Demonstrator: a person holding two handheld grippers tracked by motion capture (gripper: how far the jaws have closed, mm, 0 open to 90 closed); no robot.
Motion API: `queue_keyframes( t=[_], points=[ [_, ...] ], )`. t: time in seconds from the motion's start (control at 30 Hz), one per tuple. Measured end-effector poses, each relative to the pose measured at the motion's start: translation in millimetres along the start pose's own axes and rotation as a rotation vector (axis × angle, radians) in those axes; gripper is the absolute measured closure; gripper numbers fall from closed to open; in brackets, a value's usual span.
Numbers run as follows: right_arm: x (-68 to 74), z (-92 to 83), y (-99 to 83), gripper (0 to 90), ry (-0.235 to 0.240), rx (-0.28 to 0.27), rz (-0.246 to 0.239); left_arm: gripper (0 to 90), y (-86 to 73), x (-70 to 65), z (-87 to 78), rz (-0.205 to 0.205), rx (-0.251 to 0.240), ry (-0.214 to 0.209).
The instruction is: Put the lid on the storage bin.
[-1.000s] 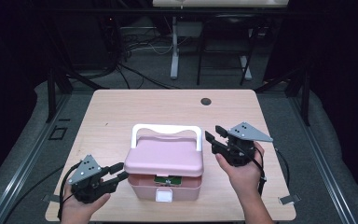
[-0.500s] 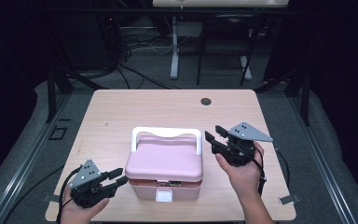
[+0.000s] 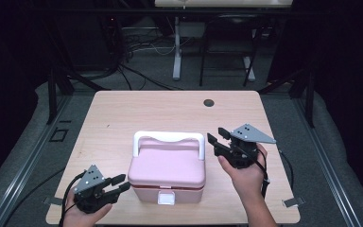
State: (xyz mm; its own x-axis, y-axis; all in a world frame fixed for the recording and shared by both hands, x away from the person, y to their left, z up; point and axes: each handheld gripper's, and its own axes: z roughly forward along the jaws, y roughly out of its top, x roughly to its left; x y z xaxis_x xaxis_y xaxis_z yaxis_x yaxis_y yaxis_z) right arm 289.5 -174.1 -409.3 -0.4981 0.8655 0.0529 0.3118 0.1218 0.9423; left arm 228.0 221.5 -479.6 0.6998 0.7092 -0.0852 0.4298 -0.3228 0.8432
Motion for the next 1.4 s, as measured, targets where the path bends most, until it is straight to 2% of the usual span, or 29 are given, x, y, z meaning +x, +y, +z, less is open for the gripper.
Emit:
queue_keyframes(
  t=[0.63, 0.9, 1.4],
  points=[
    [-0.6, 0.8, -0.6, 55.2, 0.000, -0.001, 0.002, 64.9, -11.5, 4.9, 0.6, -0.022, 0.025, 0.007],
    [-0.9, 0.4, -0.6, 55.1, 0.000, -0.004, 0.003, 65.0, -12.4, 6.8, 0.2, -0.034, 0.013, 0.004],
    [-6.7, 1.3, -2.2, 55.0, -0.010, 0.001, 0.016, 62.4, -20.7, 22.7, 3.8, -0.081, 0.004, 0.062]
  ],
)
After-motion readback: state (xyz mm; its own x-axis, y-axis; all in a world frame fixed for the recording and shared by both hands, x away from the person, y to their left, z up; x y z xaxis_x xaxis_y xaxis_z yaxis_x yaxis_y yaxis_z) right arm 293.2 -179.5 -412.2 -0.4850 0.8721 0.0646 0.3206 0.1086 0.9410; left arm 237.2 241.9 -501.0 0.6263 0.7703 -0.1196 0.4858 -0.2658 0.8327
